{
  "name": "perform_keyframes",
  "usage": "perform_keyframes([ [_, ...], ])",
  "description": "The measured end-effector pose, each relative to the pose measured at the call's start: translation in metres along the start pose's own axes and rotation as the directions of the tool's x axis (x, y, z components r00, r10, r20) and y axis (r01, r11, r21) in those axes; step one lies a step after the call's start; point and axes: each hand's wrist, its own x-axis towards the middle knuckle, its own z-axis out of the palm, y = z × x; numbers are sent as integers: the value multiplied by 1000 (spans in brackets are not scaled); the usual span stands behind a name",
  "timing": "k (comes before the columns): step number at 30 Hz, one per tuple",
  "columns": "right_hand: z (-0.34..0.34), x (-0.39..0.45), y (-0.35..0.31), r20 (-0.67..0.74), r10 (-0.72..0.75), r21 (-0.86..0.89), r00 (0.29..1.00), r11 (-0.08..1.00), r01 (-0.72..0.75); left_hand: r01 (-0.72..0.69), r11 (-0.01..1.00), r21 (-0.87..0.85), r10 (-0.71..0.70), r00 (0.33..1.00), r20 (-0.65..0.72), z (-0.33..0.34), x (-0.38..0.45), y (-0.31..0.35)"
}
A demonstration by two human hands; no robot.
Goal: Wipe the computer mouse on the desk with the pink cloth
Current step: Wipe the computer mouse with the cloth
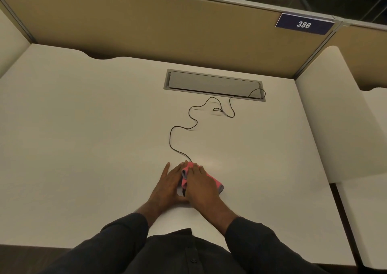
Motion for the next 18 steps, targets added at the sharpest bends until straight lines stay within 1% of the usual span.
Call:
perform_keyframes([
  [3,-2,5,-1,-35,39,-3,999,999,-40,3,1000,-4,-3,1000,-15,-1,0,3],
  [6,-5,9,0,-52,59,32,997,998,-57,6,1000,-13,-6,1000,-24,-2,0,4],
  [8,-9,9,3,-114,63,73,992,996,-55,5,1000,-17,-5,1000,-24,-3,0,3],
  [10,-13,6,10,-189,73,148,979,988,-45,5,1000,-24,-6,1000,-16,-2,0,1],
  [12,-15,2,21,-216,66,245,974,969,-12,13,1000,-6,-13,1000,0,-1,1,-1],
  [14,-13,-3,31,-197,65,371,978,929,13,20,1000,18,-21,1000,10,0,1,-3],
  [16,-8,-10,38,-173,86,505,981,863,13,28,999,33,-28,999,14,-1,1,-3],
  [18,0,-18,43,-162,100,556,982,831,7,26,998,54,-27,999,17,-2,1,-2],
])
